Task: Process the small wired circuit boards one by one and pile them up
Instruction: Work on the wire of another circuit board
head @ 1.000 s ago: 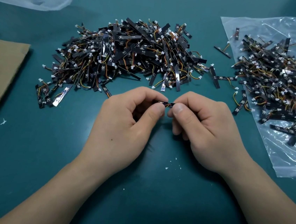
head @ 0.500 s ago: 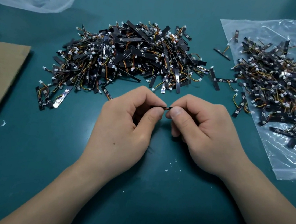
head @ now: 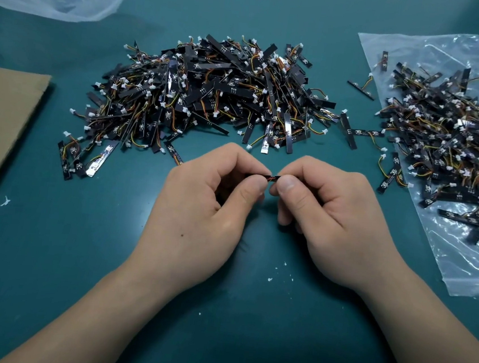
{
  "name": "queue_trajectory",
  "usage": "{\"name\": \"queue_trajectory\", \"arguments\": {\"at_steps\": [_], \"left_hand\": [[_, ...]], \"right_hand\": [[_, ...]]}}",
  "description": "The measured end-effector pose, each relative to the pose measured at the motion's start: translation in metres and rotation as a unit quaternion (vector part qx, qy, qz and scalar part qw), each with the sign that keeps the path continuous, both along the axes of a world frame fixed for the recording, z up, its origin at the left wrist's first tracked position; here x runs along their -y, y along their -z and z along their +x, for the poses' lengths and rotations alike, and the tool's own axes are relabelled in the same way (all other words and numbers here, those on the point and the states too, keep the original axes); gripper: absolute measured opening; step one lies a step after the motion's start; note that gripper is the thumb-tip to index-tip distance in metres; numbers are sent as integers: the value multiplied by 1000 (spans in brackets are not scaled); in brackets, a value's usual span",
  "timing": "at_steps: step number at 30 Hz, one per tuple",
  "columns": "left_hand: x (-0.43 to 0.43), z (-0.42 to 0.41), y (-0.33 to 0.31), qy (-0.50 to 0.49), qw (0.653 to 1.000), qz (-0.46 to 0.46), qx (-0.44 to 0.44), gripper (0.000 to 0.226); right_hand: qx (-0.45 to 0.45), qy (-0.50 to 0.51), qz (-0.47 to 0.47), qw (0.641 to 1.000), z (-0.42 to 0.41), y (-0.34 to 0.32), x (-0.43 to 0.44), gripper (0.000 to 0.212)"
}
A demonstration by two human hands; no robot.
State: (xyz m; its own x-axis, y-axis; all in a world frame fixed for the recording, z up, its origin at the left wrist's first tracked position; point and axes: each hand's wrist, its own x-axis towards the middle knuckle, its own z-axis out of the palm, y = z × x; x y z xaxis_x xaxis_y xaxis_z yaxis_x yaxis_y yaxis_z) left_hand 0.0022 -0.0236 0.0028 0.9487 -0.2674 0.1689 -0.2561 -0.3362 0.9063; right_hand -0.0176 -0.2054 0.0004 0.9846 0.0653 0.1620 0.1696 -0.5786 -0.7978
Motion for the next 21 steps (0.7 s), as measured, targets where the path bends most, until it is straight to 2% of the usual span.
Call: {"name": "queue_trajectory", "arguments": {"at_steps": [9,13,21], "left_hand": [[2,-1,2,0,999,-25,-21,8],[0,1,1,-6,1000,-8,-8,13],[2,-1,2,-11,1000,-15,-17,9]], "right_hand": [[5,11,-13,1000,-1,1,0,21],[7,10,-13,1000,-1,1,-1,21],[9,10,-10,1000,0,2,0,21]]}}
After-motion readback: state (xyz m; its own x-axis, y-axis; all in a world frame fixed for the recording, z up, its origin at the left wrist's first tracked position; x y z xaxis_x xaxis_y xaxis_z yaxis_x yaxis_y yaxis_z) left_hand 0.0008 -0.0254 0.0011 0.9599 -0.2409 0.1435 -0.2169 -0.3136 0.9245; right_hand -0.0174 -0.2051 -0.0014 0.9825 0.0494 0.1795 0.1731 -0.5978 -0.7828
